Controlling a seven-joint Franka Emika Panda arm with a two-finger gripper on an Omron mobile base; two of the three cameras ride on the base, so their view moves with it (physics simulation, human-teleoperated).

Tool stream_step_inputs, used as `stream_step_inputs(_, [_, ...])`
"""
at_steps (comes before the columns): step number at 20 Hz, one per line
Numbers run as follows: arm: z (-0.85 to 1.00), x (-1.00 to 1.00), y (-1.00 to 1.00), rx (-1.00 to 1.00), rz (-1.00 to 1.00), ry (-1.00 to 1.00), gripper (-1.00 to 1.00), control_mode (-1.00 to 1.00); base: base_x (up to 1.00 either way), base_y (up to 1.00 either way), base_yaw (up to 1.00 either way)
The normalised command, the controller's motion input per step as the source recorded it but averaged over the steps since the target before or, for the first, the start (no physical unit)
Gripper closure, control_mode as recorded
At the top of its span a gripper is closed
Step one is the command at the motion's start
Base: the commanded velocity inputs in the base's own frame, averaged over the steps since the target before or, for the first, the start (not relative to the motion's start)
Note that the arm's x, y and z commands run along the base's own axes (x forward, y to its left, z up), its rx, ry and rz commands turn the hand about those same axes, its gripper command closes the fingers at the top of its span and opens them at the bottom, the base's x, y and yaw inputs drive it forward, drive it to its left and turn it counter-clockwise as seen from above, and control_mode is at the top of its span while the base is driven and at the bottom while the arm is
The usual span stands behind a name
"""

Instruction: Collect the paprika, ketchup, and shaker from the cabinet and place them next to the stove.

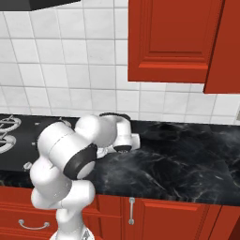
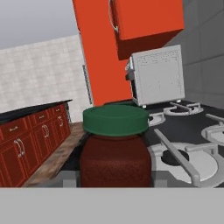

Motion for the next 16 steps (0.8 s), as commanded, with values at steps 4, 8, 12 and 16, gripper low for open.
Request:
stream_step_inputs(4, [-0.09,0.00,0.28,0.00,0.00,-0.03,1.00,-1.00,0.00,0.00,0.00])
stream_step_inputs(8, [-0.20,0.00,0.14,0.00,0.00,0.00,1.00,-1.00,0.00,0.00,0.00])
stream_step_inputs(12, [-0.24,0.07,0.01,0.00,0.00,0.00,1.00,-1.00,0.00,0.00,0.00])
stream_step_inputs(16, [-0.26,0.03,0.00,0.00,0.00,0.00,1.00,-1.00,0.00,0.00,0.00])
